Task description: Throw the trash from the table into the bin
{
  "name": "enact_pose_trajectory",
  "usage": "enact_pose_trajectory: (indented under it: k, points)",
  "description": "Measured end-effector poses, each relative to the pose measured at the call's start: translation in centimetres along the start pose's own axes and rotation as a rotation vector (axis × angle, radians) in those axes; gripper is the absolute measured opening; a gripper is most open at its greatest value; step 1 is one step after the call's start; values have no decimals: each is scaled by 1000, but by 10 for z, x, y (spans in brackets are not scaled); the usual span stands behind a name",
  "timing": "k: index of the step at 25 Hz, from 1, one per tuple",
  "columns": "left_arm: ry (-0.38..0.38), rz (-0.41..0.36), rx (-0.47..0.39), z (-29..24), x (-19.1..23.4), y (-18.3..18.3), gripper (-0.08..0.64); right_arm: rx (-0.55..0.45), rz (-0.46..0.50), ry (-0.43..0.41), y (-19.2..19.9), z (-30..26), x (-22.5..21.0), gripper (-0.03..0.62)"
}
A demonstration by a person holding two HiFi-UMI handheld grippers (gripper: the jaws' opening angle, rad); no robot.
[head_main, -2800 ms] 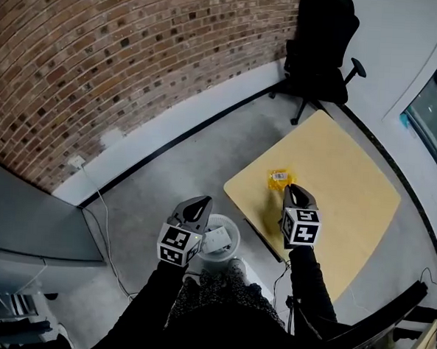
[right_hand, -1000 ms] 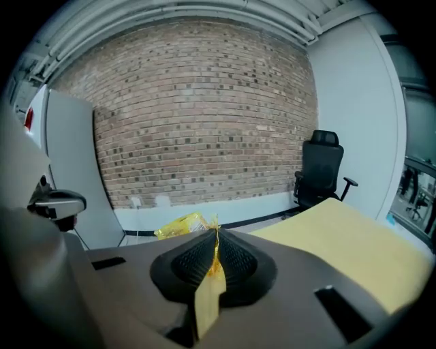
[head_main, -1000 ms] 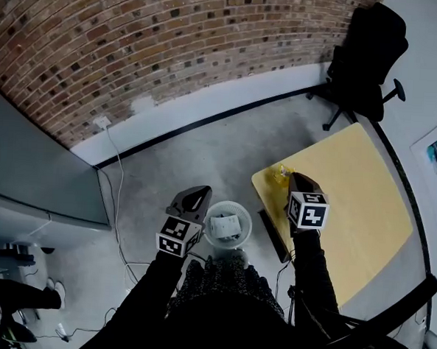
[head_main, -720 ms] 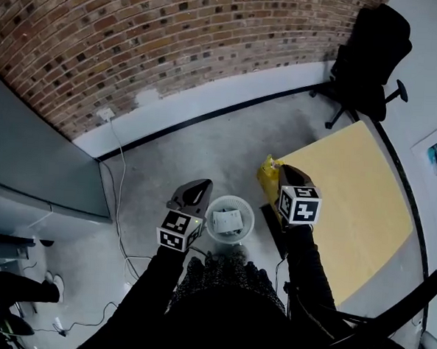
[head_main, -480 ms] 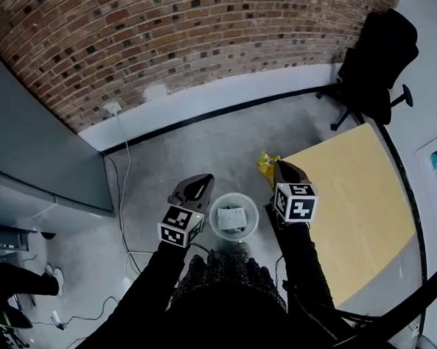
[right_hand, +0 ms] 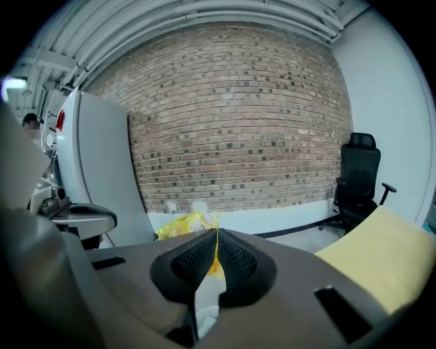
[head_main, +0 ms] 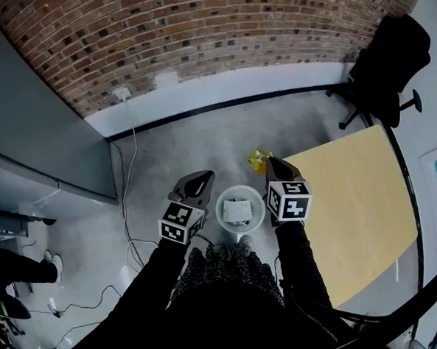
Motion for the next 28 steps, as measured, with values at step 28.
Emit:
enact_pose_trajectory:
  k: [28]
  points:
    - [-14,104,170,-37,1,114,-2,252,-13,-104,162,-56,25,20]
Point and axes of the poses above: the fingertips, and each gripper's own axes: z backward along the fingers, x to its left, y out of its underside, the point moved 10 cm from there along z, backward along the fingers, and after that the axes turned 11 degrees about y, right-handed, at the moved point
